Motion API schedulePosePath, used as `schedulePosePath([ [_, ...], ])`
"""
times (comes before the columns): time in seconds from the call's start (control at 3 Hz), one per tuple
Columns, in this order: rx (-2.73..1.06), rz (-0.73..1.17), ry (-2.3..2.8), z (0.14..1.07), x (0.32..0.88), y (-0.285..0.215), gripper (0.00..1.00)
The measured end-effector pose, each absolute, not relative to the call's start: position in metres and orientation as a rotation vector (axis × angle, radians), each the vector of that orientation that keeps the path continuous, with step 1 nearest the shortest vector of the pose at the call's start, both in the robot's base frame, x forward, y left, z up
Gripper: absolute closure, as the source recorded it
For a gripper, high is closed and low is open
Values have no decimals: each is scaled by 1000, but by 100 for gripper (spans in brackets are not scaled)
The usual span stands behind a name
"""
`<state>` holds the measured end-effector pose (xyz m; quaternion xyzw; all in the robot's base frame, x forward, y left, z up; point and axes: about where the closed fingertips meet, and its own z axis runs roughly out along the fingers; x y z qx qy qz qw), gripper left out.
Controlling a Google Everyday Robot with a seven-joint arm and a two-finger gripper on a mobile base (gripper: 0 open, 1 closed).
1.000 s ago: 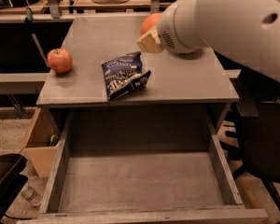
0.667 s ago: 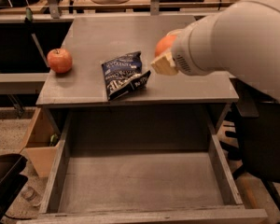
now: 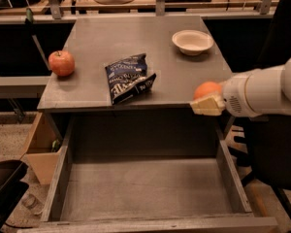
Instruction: Place orange into top drawer
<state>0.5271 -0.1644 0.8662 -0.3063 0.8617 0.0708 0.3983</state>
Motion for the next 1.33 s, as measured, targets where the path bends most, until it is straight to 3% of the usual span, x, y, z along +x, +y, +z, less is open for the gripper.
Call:
schedulePosePath([
  [0.33,-769,469,2196,822,536,-162,100],
  [1.0,-769,469,2196,829,535,-162,100],
  [1.33,-823,464,2177,820,508,-142,100],
])
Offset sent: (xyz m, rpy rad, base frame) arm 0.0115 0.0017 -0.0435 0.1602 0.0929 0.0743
